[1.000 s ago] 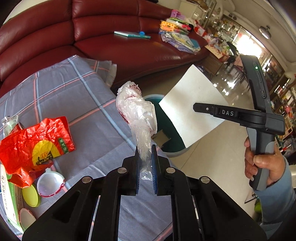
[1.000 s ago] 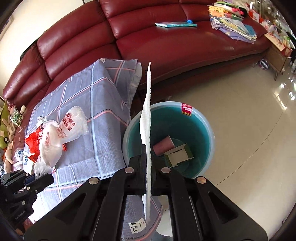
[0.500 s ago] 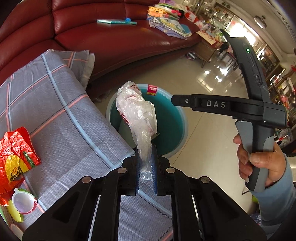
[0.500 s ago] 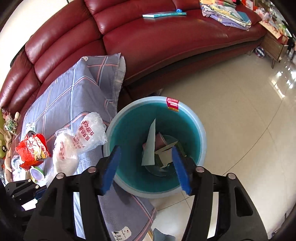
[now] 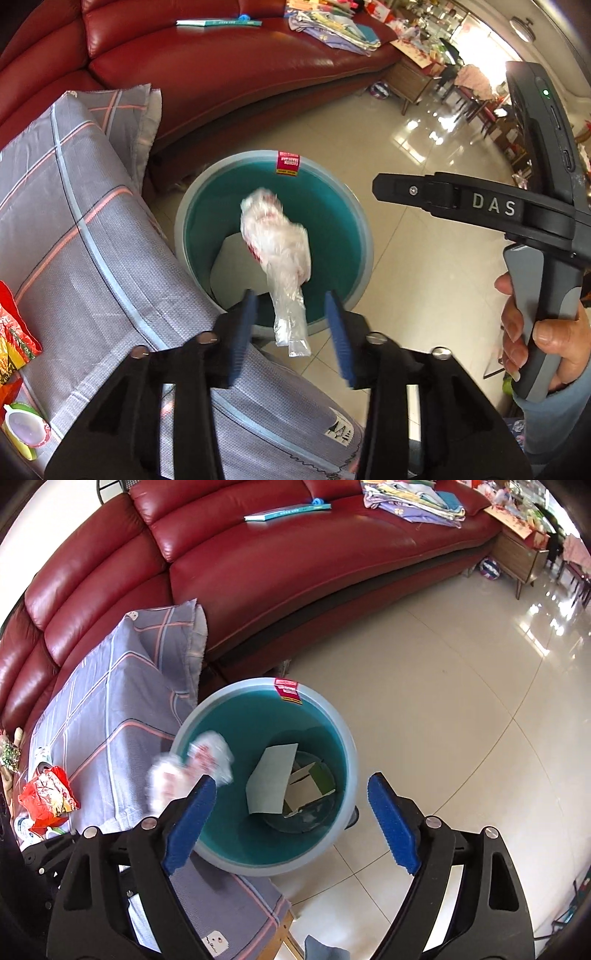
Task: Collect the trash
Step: 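Carry the bag and tissue over the bin and open both tools to drop them, then return both tools to the table and grasp the red snack bag with the right tool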
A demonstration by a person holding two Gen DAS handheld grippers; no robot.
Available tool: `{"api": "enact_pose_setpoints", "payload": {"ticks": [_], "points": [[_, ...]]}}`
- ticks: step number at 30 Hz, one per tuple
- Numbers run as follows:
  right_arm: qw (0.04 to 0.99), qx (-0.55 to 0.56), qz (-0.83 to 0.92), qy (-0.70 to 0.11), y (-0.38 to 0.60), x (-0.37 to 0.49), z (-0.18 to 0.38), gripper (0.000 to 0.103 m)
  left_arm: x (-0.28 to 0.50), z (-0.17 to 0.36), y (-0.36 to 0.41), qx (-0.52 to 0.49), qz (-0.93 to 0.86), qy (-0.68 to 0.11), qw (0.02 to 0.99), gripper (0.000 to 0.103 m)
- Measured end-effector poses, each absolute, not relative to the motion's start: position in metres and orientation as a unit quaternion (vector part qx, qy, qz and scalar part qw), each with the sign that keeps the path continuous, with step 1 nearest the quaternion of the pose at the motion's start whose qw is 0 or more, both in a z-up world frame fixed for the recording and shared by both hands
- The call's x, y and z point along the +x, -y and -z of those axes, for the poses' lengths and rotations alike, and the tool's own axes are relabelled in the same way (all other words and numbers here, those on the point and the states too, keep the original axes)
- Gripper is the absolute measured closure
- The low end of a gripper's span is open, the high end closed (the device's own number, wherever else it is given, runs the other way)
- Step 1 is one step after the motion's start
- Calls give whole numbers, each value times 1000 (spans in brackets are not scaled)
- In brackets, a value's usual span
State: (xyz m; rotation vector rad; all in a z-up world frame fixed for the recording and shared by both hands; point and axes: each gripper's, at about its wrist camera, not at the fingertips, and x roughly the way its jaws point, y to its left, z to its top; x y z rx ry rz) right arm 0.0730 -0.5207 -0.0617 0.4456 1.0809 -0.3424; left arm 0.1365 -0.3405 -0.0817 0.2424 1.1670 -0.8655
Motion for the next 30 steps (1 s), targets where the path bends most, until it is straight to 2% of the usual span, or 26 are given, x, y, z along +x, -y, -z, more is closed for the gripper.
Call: {"api": "enact_pose_setpoints", "payload": {"ticks": [1, 4, 9, 30], "points": [[820, 210, 162, -508, 522, 72, 62, 20, 137, 81, 339, 110, 389, -529, 747, 38], [818, 209, 165, -509, 523, 73, 65, 19, 141, 79, 332, 106, 381, -526, 753, 29], [816, 206, 160, -515, 517, 77, 67, 19, 142, 73, 321, 99, 370, -522, 762, 21], [819, 193, 158, -517, 476, 80, 53, 19, 134, 41, 220, 68, 318, -497, 805, 18]]}}
